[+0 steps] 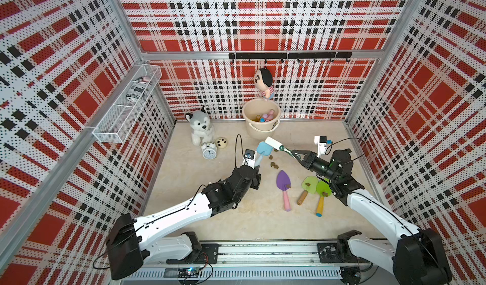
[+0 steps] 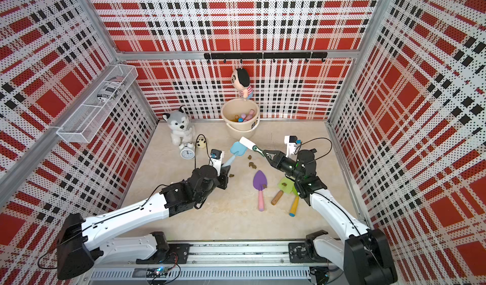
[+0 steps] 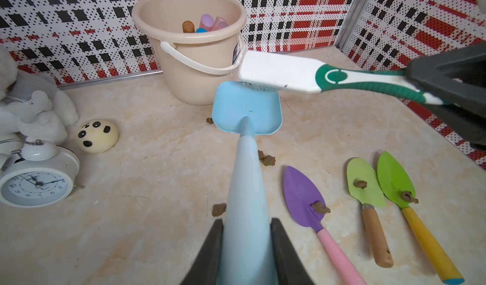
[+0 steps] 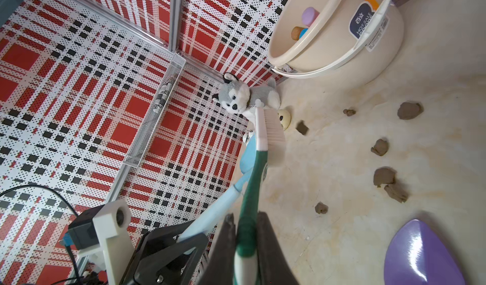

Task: Brush the soil off the hand trowel and place it into the bucket
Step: Brush off the soil from the hand trowel.

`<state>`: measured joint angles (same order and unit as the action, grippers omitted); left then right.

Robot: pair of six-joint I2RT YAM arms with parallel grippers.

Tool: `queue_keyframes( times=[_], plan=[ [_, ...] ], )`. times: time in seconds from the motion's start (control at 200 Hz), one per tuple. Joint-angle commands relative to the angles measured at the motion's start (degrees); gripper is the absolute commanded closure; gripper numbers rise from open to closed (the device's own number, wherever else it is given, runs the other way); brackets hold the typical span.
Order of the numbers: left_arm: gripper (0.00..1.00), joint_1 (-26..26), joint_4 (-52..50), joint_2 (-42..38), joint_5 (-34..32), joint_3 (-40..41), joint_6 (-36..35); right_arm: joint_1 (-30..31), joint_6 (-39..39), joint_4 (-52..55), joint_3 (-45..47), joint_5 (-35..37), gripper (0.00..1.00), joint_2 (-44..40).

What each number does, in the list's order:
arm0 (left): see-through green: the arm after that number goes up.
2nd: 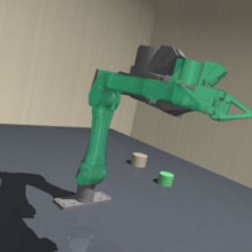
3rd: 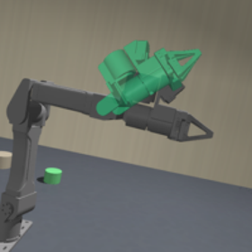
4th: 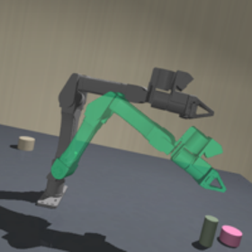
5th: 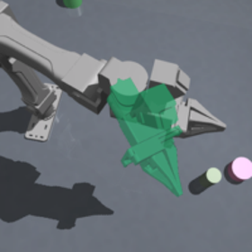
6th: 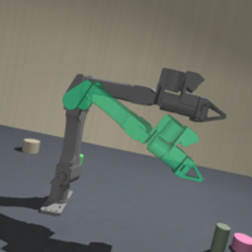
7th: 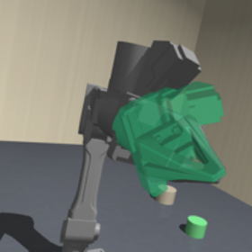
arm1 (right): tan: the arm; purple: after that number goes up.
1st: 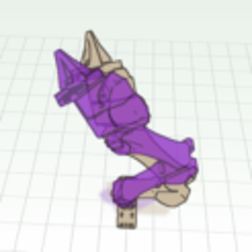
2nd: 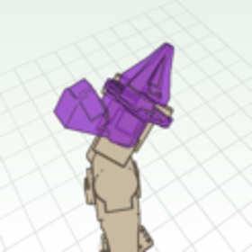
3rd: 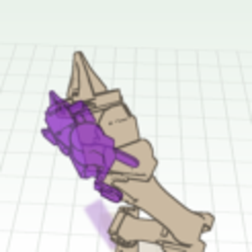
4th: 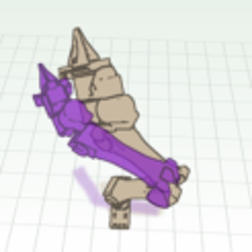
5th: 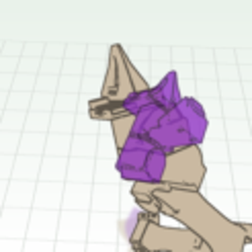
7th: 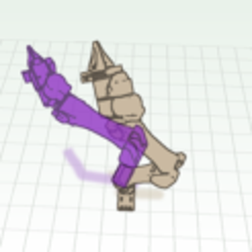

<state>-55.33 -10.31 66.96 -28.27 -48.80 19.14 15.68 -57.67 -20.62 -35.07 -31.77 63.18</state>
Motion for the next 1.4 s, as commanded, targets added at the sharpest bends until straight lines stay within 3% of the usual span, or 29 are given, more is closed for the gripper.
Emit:
queue_keyframes(
  times=[0.0,0.19,0.381,0.466,0.706,0.847,0.942,1.142,1.398],
  plan=[
    [1.00,-0.2,2.0,-1.5,-0.9,0.2,-0.6,-1.2,1.4,1.3,-0.7,2.0,1.00,-2.2],
    [1.00,0.0,0.6,-3.1,-1.2,-0.6,0.4,-3.3,6.1,2.3,-1.3,2.6,1.00,-4.3],
    [1.00,3.7,-5.5,-7.1,6.5,-5.9,5.4,-3.1,36.0,7.1,1.0,12.7,1.00,-9.6],
    [1.00,7.2,-10.5,-7.5,12.3,-9.8,6.9,-2.0,48.3,6.4,3.3,13.3,1.00,-11.3],
    [1.00,15.0,-17.4,-7.1,28.2,-16.8,6.7,12.3,85.0,12.9,3.6,17.1,1.00,-13.6],
    [1.00,16.0,-21.0,-4.7,33.3,-20.8,5.6,24.5,105.8,17.2,1.9,28.7,1.00,-12.3],
    [1.00,15.9,-25.0,-2.1,35.3,-23.8,3.3,31.3,117.5,13.4,3.3,36.0,1.00,-12.1],
    [1.00,15.6,-32.0,0.2,31.9,-27.0,-1.2,35.6,130.4,9.8,2.6,42.6,1.00,-11.0],
    [1.00,15.3,-33.8,-0.1,31.9,-27.4,-2.3,35.7,133.3,9.1,1.0,46.2,1.00,-10.3]
  ],
)
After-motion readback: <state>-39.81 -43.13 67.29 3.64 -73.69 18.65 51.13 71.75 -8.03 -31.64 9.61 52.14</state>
